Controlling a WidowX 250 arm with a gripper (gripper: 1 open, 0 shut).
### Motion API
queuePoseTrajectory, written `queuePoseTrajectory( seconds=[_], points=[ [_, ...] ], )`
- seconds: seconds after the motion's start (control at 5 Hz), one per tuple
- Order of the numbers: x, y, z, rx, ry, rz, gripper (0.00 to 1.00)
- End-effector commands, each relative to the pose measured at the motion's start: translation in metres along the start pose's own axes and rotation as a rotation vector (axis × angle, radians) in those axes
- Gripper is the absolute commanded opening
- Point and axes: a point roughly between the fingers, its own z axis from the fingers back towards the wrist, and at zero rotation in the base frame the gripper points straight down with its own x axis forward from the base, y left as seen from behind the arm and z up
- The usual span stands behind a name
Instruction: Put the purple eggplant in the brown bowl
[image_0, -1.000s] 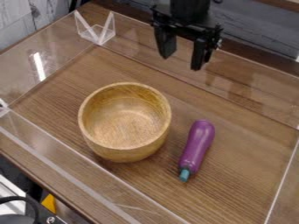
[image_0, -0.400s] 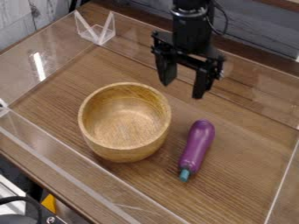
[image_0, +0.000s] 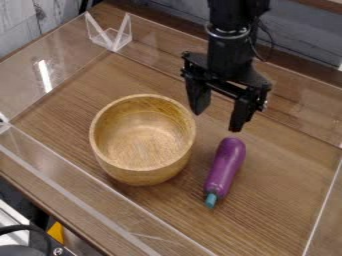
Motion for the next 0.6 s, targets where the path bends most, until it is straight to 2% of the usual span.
queuePoseTrajectory(
  seconds=[0.0,0.4],
  points=[
    [0.000,-0.007,0.011,0.010,-0.060,-0.008,1.00],
    [-0.007,-0.020,-0.001,0.032,-0.066,-0.005,1.00]
  ],
)
